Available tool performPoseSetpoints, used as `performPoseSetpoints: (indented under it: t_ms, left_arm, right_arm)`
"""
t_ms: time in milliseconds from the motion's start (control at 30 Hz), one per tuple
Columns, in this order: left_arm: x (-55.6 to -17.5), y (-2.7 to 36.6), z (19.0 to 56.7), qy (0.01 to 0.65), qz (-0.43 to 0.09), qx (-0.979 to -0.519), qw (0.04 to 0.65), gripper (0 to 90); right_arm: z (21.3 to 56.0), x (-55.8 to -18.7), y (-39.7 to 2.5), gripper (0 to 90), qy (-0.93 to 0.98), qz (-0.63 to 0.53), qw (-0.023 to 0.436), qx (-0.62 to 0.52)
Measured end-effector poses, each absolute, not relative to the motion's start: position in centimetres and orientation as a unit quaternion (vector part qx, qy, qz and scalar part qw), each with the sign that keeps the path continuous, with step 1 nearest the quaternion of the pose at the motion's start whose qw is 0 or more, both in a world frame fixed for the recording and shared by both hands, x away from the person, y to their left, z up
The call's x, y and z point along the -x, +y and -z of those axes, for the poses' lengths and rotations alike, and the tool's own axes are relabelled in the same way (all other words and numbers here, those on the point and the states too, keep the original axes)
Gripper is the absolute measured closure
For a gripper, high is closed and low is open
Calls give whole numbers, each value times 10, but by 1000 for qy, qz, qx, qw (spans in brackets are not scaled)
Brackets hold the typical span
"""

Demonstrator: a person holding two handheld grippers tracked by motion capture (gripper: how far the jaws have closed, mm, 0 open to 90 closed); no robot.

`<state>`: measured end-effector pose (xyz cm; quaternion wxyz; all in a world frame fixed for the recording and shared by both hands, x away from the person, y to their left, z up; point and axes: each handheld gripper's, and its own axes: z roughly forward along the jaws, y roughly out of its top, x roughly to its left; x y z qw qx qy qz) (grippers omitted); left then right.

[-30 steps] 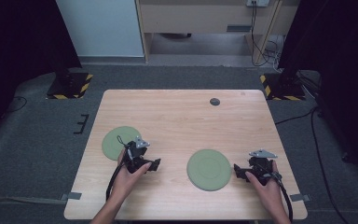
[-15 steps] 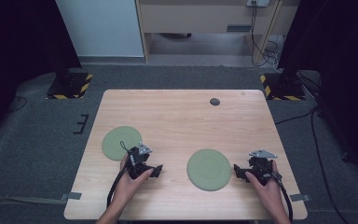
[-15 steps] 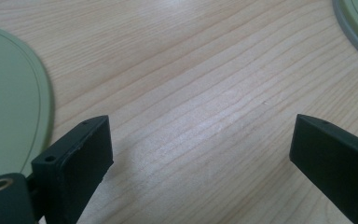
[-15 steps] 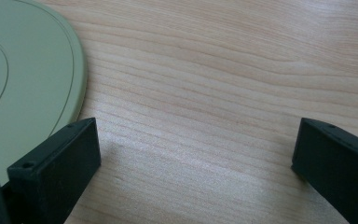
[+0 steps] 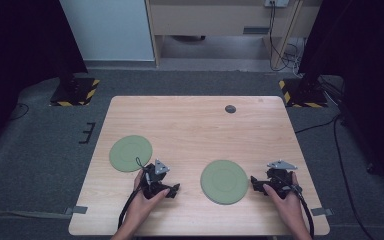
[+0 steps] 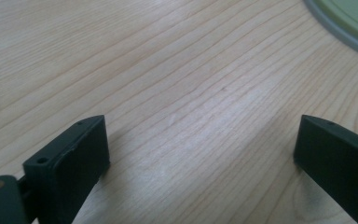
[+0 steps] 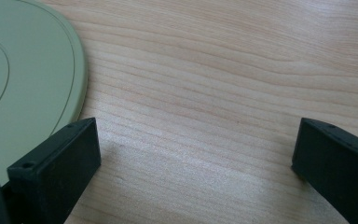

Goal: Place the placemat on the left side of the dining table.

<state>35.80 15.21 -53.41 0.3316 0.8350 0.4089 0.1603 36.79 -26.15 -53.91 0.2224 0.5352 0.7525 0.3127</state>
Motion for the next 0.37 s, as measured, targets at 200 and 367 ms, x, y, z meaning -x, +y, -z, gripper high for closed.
performPoseSetpoints:
  t_ms: [200, 367]
  left_arm:
    - [-356, 152, 536, 413, -168, -828, 340, 9]
    - [-355, 151, 536, 416, -169, -827, 338, 4]
  right_arm:
    - [539, -367, -261, 13, 753, -312, 222, -535]
    - [539, -367, -260, 13, 754, -313, 221, -534]
